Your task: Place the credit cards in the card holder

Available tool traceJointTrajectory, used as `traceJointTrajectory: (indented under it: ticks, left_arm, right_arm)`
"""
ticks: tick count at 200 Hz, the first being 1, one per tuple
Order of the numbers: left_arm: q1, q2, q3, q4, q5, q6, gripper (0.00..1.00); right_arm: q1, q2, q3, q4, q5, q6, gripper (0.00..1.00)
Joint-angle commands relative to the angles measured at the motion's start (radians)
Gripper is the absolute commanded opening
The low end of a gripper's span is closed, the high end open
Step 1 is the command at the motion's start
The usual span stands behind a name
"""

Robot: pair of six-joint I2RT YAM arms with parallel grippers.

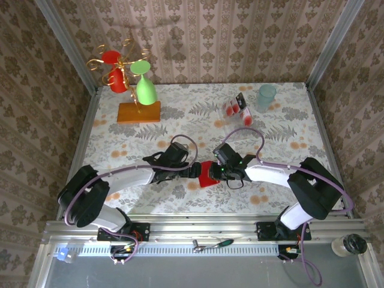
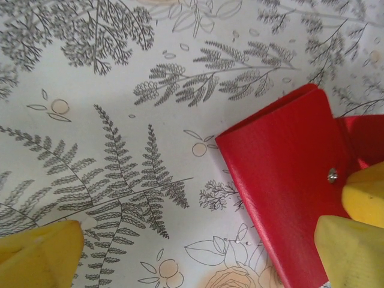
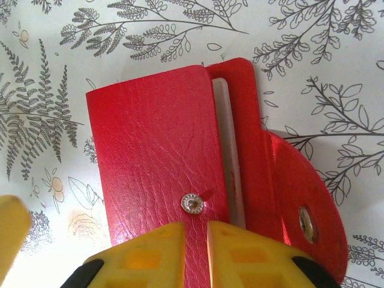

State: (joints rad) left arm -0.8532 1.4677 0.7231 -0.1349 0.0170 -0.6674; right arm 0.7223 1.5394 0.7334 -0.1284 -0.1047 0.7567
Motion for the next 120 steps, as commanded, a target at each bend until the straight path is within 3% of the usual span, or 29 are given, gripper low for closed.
traceJointTrajectory:
  ticks: [1,120]
  left_arm:
    - [-0.02,0.031,0.044,-0.003,-0.041,0.025,1.0]
    - [-0.048,0.133,0.072,0.019,-0.041,0.048,1.0]
  right_arm:
    - [-0.006,-0.026,-0.021,0.013,0.003,0.02,0.19]
    - [-0.009,-0.03,-0.03,0.026,-0.009,0.028,0.18]
